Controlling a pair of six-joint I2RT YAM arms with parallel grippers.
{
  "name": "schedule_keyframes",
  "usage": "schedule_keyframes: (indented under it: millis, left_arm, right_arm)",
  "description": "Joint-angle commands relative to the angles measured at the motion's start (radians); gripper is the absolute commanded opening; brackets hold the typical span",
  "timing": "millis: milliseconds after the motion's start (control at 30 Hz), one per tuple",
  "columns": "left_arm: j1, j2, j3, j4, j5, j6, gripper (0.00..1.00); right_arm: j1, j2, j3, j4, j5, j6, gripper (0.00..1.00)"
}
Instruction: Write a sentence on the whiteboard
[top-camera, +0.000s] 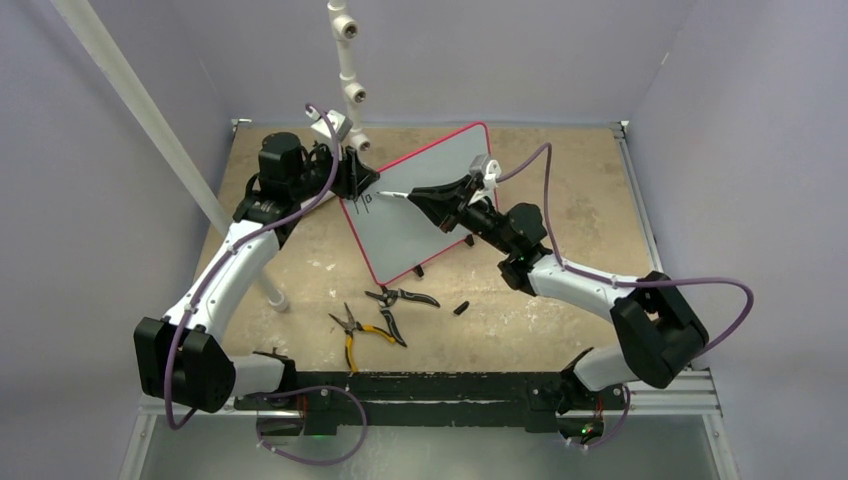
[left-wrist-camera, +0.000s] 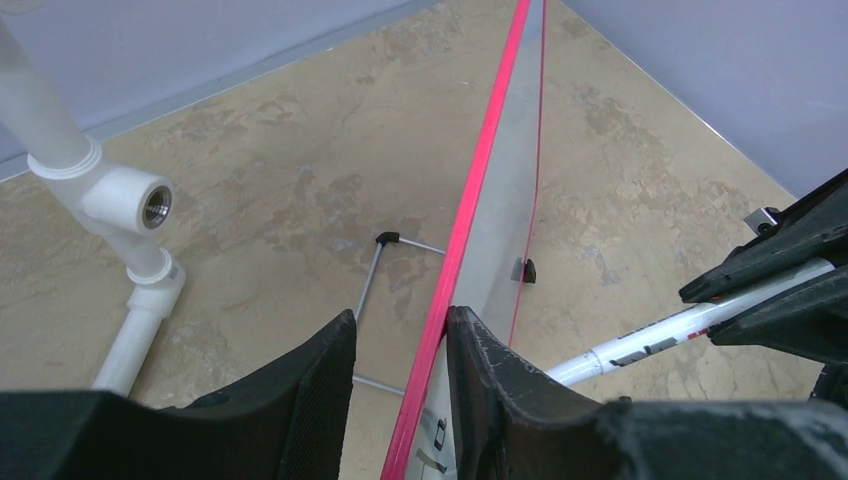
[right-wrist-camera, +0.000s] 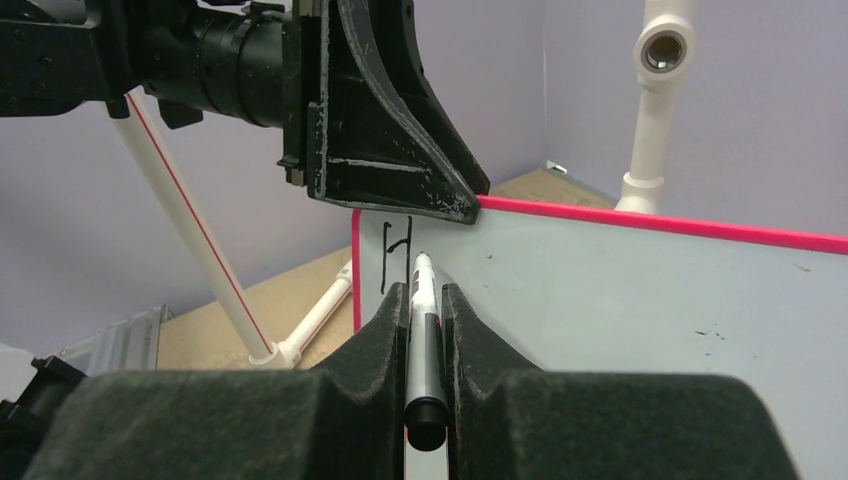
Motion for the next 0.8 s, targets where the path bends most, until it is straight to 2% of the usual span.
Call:
schedule_keyframes:
  millis: [0, 167, 400, 767]
  left_arm:
    - [0.013, -0.002, -0.01, 0.057, 0.014, 0.006, 0.36]
    - [0.015, -0.001, -0.012, 0.059, 0.019, 0.005, 0.34]
    - [0.015, -0.002, -0.015, 0.06, 0.024, 0.005, 0.25]
    - [0.017, -0.002, -0.016, 0.066, 0.032, 0.004, 0.19]
  right_arm:
    - [-0.001, 0.026, 0.059, 0.02, 0.0, 0.002, 0.0]
    - [-0.001, 0.046, 0.071, 0.017, 0.0, 0.004, 0.0]
    - [-0.001, 0.061, 0.082, 0.016, 0.007, 0.007, 0.0]
    - [-0.002, 0.083, 0.105, -0.004, 0.013, 0.005, 0.0]
